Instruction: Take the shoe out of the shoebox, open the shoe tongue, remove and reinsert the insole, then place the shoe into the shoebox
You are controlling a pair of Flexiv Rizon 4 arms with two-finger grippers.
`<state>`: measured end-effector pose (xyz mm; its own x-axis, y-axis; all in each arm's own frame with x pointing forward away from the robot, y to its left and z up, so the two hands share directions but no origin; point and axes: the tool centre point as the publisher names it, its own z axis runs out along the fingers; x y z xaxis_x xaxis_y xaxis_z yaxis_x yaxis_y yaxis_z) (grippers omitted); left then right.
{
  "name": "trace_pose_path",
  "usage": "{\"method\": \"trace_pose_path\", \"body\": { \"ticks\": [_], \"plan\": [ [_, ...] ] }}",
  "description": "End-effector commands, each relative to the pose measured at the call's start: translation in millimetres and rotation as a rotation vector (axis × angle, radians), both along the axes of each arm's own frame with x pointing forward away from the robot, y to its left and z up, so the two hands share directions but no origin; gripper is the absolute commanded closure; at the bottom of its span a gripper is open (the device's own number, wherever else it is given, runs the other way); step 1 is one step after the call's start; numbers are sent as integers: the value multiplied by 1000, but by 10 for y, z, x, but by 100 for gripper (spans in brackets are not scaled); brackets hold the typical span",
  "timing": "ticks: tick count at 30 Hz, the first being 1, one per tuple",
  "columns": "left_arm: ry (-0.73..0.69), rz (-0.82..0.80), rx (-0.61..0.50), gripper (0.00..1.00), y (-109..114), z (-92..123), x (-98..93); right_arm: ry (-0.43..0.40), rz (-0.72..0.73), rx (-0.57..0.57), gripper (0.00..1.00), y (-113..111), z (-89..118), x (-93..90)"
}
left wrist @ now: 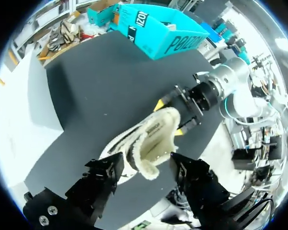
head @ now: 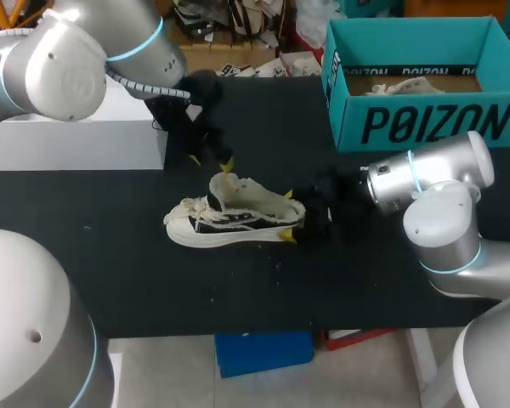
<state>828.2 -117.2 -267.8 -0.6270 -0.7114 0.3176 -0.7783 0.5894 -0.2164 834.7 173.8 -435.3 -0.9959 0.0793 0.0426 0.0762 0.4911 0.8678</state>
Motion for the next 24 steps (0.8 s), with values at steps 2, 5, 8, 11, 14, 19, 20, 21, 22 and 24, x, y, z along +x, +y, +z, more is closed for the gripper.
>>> {"method": "trace_pose_path", "body": {
  "ticks": [2,5,8,11,14,19,20,21,22,24],
  "plan": [
    [112,-699,108,100,-301,-75,155,0,-1,-1,100,9,-23,-1],
    [80,-684,105,100,-345,-92,150,0,-1,-1,100,9,-23,-1],
    [80,-684,105,100,-345,-92,150,0,-1,-1,100,9,-23,-1],
    [80,-684,105,100,-345,-92,150,0,-1,-1,100,9,-23,-1],
    [80,-684,105,100,-345,-92,150,0,-1,-1,100,9,-23,-1],
    [62,-727,97,100,-375,-96,154,0,-1,-1,100,9,-23,-1],
    [38,-754,114,100,-407,-109,163,0,-1,-1,100,9,-23,-1],
    [11,-790,129,100,-435,-125,157,0,-1,-1,100,9,-23,-1],
    [-2,-823,118,100,-456,-137,148,0,-1,-1,100,9,-23,-1],
    [-3,-844,130,100,-479,-178,136,0,-1,-1,100,9,-23,-1]
  ]
}}
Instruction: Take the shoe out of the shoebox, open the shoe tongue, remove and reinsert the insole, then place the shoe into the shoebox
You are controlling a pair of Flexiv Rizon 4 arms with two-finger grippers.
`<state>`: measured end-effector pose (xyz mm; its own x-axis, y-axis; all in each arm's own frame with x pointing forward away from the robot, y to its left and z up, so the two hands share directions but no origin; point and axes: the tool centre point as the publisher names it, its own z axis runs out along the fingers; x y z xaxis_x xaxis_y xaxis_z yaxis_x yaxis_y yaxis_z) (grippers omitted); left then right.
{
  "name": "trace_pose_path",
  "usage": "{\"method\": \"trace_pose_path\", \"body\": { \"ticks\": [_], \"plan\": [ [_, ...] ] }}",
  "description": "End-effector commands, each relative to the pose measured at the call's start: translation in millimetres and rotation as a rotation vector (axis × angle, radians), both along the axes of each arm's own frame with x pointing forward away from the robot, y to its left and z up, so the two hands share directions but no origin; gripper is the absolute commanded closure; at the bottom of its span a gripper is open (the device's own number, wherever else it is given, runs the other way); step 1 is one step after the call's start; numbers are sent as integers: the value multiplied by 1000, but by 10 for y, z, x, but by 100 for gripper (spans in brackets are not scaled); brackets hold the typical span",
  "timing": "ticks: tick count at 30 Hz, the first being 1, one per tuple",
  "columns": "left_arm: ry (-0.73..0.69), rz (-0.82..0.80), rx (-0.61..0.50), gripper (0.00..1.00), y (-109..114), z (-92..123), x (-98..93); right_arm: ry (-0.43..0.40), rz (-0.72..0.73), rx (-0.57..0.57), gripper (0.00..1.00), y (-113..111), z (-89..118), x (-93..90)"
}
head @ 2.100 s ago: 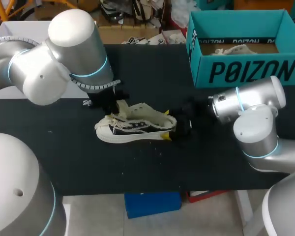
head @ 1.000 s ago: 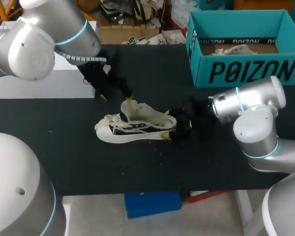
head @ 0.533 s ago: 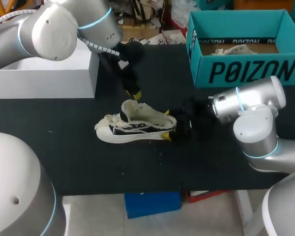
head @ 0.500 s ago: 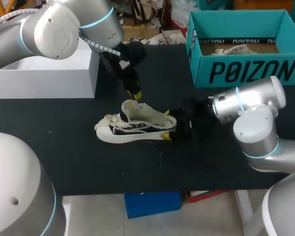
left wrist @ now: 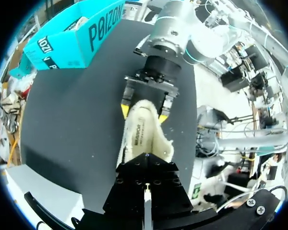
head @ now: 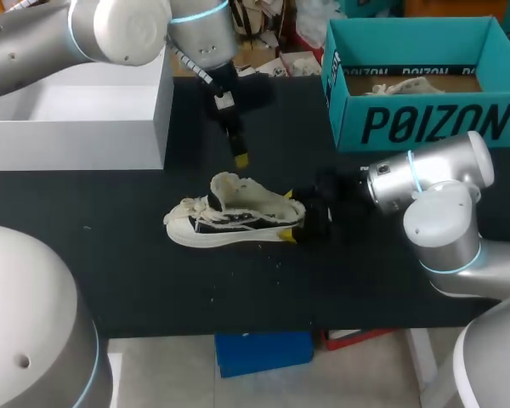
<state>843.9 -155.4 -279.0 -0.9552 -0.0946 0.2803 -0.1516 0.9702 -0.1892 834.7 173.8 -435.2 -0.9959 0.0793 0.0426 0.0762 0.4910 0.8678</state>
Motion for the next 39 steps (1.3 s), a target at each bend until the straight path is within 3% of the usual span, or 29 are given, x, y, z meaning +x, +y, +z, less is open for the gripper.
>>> {"method": "trace_pose_path", "body": {
  "ticks": [1,11,30,39],
  "plan": [
    [-17,-89,84,100,-105,-81,-32,0,-1,-1,100,8,-23,-1],
    [8,-86,99,100,-70,-210,-97,0,-1,-1,100,8,-23,-1],
    [2,-101,106,100,-119,-176,-129,0,-1,-1,100,8,-23,-1],
    [61,-64,124,100,-34,-420,-119,0,-1,-1,100,8,-23,-1]
  ]
}}
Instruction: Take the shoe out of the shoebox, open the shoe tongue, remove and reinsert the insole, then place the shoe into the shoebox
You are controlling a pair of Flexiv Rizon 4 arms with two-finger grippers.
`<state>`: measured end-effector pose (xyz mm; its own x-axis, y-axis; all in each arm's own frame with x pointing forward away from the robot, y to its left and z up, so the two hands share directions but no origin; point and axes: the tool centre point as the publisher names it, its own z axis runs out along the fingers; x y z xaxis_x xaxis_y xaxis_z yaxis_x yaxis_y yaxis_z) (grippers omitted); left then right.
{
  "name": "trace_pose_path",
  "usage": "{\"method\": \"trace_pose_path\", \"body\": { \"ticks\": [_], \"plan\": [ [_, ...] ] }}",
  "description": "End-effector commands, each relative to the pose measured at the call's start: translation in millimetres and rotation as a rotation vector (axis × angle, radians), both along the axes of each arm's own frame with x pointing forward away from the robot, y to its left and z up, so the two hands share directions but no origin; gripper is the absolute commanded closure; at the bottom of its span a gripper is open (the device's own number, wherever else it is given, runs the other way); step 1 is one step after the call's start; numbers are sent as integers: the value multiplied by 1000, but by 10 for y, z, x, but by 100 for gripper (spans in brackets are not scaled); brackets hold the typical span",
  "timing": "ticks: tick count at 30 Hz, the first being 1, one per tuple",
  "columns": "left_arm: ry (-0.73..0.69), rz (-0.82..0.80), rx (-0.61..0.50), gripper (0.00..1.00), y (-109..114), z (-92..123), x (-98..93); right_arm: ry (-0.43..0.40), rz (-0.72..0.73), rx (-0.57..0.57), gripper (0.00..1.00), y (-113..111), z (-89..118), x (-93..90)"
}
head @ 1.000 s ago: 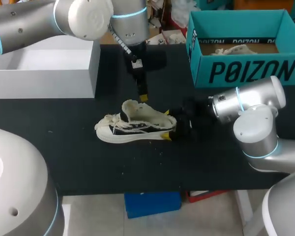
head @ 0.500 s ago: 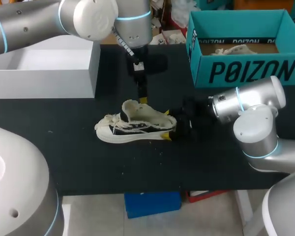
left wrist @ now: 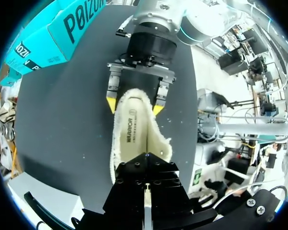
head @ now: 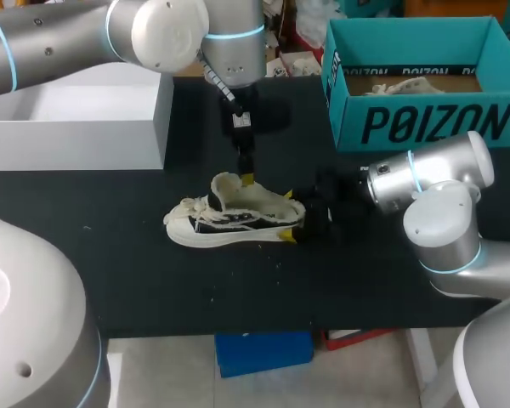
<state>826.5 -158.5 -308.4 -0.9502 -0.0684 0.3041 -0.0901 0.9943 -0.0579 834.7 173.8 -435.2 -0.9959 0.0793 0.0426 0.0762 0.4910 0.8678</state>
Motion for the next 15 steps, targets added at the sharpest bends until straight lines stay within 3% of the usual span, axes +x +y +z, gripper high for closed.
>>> {"method": "trace_pose_path", "body": {
  "ticks": [1,15],
  "plan": [
    [23,7,2,100,3,-148,54,0,-1,-1,100,8,-23,-1],
    [104,13,-10,100,4,-423,-61,0,-1,-1,100,8,-23,-1]
  ]
}}
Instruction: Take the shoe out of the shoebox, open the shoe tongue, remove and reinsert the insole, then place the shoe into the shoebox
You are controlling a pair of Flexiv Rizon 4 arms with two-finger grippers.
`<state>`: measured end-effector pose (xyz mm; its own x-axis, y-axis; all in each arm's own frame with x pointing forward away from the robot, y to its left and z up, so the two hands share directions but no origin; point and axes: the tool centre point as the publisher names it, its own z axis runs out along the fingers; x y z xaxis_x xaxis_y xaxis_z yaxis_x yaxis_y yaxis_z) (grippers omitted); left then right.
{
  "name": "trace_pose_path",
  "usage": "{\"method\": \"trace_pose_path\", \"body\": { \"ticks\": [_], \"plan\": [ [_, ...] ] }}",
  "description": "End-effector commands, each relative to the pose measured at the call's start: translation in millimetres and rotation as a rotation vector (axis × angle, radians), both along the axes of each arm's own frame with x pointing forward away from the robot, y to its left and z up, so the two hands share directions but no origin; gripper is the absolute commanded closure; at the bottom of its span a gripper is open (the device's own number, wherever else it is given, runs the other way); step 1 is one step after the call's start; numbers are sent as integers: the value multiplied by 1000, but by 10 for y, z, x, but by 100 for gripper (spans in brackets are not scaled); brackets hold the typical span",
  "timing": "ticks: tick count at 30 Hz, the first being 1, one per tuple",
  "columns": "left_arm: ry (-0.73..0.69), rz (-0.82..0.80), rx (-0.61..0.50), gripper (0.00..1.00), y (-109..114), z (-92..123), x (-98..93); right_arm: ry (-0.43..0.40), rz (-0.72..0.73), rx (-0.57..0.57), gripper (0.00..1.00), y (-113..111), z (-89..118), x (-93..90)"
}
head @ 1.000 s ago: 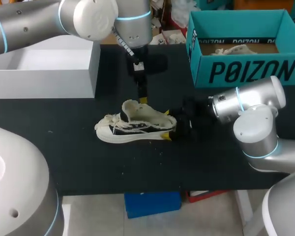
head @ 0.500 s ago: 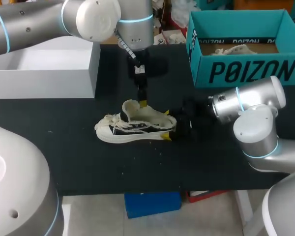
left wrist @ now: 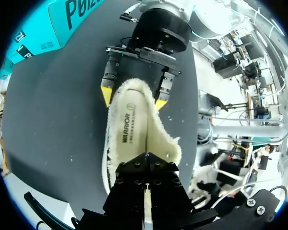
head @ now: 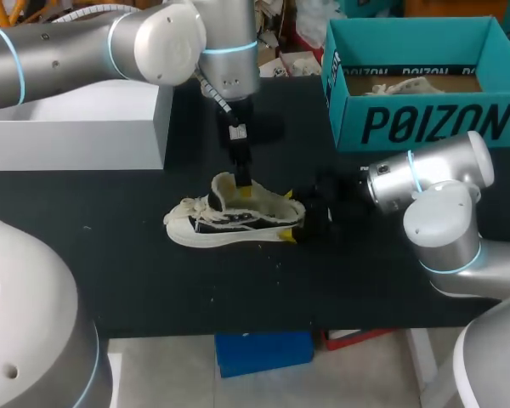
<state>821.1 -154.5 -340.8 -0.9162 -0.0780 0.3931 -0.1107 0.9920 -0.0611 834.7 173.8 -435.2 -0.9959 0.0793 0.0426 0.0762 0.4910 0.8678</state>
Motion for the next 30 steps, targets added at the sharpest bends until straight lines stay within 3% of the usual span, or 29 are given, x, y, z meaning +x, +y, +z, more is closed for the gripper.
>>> {"method": "trace_pose_path", "body": {
  "ticks": [1,30],
  "plan": [
    [17,-4,2,100,-38,-115,-19,0,-1,-1,100,8,-23,-1],
    [66,3,35,100,-119,-576,-281,0,-1,-1,100,8,-23,-1]
  ]
}}
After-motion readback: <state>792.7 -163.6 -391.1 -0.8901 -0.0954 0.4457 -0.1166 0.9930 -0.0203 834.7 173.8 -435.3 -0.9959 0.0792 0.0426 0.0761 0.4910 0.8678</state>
